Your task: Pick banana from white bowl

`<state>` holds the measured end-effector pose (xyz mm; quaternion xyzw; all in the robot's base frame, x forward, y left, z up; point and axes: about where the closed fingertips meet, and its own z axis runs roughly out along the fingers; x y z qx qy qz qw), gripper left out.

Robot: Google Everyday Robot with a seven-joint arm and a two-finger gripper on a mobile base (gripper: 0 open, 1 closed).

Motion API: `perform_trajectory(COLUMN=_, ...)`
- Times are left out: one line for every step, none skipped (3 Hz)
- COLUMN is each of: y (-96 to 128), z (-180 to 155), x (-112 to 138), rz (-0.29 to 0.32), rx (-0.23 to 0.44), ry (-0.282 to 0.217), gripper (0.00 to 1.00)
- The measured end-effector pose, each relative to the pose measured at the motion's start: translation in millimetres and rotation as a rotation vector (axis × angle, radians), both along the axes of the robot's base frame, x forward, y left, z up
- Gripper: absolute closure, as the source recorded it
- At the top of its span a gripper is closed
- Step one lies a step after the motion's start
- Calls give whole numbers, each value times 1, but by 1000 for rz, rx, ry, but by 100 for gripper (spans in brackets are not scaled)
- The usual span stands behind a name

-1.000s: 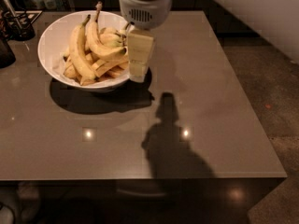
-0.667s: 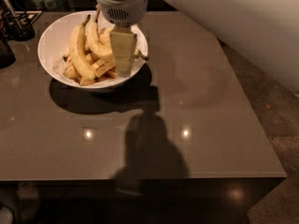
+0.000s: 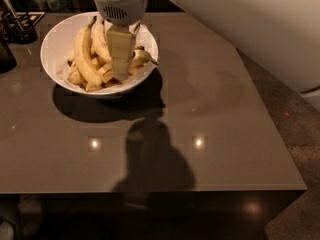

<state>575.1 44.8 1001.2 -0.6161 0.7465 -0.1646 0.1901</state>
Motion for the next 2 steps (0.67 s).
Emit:
perform_trajectory(y=20, z=-1, x=16, rz=15, rx=23, ry=16, gripper=0)
perform_trajectory(y=36, z=-7, x=29, rz=28, rx=33, ry=51, gripper=1)
